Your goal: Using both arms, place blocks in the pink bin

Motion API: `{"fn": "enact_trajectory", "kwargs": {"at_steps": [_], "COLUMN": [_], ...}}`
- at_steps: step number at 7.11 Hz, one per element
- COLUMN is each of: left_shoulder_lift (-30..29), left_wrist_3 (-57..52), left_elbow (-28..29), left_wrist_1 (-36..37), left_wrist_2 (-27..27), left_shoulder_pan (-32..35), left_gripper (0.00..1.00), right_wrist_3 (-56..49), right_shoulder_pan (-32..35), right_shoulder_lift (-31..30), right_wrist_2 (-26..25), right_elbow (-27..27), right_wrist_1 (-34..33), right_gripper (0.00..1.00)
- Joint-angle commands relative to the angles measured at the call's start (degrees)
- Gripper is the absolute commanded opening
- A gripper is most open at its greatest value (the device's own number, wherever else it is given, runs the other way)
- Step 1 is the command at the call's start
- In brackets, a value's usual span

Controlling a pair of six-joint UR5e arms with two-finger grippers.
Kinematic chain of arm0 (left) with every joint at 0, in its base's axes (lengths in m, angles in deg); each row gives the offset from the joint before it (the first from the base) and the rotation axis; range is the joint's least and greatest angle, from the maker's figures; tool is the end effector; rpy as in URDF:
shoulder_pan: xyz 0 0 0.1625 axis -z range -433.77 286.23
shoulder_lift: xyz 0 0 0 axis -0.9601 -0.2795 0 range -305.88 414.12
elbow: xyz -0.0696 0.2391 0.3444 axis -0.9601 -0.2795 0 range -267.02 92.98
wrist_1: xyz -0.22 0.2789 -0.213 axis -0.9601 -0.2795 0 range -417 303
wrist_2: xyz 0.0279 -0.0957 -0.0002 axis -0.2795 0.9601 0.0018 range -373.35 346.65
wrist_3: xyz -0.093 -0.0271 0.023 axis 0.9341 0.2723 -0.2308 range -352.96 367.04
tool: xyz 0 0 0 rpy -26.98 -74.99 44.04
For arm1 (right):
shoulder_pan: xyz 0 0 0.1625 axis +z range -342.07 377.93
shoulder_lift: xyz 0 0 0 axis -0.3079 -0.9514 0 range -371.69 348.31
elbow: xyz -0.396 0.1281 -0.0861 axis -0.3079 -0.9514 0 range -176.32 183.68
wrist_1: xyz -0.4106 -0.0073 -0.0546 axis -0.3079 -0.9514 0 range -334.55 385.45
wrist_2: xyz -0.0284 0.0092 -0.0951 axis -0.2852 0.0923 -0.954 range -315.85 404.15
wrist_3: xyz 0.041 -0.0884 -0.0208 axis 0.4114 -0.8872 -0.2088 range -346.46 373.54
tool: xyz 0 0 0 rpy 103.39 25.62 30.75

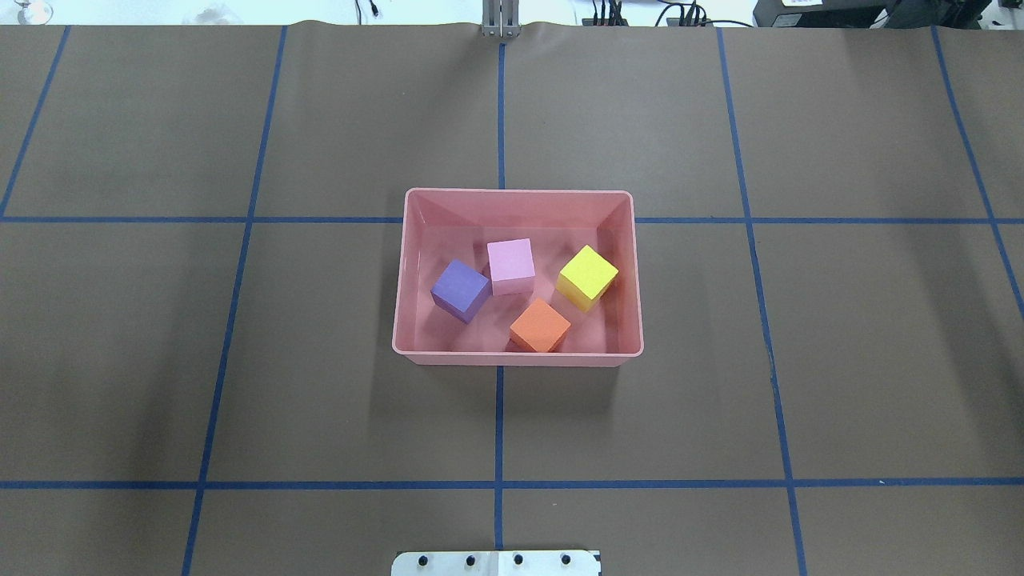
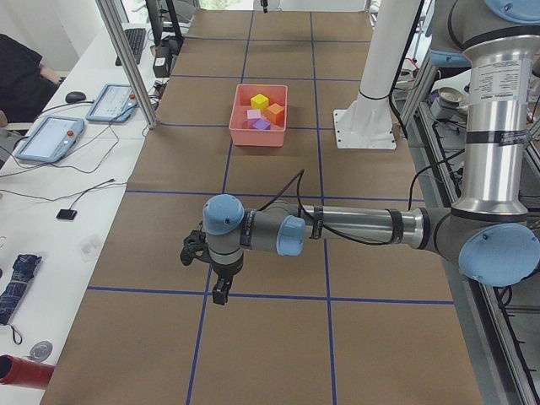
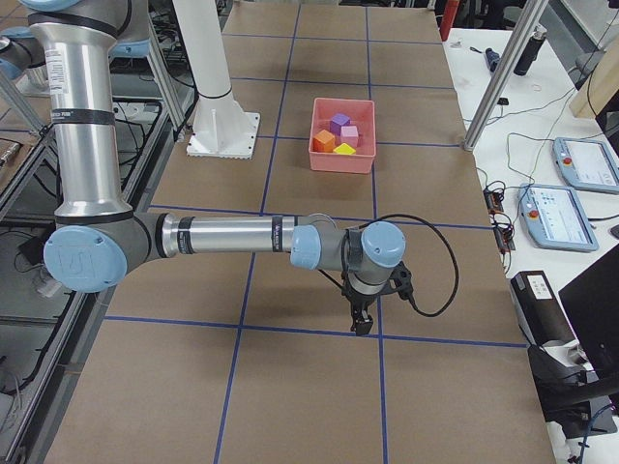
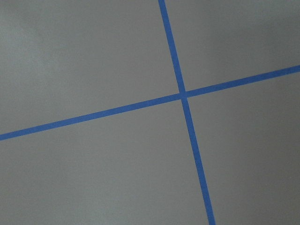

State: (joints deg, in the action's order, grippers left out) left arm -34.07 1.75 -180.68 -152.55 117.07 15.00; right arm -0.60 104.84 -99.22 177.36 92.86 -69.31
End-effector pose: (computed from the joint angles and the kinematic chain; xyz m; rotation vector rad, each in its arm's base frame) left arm -0.0582 -0.4886 0.6369 0.1487 0.7002 0.1545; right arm 0.0378 -0.5087 0.6538 0.0211 -0.7577 -0.2657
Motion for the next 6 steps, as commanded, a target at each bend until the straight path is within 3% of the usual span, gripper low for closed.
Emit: {"fn": "enact_trajectory", "kwargs": {"at_steps": [1, 3, 6], "left_shoulder_lift": [-0.13, -0.39, -0.40], "left_wrist_3": [0.55, 0.55, 0.55], "left_elbow": [-0.12, -0.30, -0.39], "left_wrist_1": [0.01, 0.10, 0.01], "left_wrist_2": [-0.07, -0.07, -0.25], "left_shoulder_pan": [0.00, -0.08, 0.00], "left_gripper": [1.00, 1.00, 1.00], "right_wrist_3": [0.69, 4.37, 4.91], "right_shoulder_pan": [1.32, 3.69, 4.67], "right_shoulder_lift": [-0.27, -0.36, -0.80], "right_wrist_2": [0.21, 0.39, 3.19], "right_elbow": [-0.77, 3.34, 4.07], "right_wrist_1": [2.38, 2.38, 2.38], "right_gripper": [1.00, 1.00, 1.00]}}
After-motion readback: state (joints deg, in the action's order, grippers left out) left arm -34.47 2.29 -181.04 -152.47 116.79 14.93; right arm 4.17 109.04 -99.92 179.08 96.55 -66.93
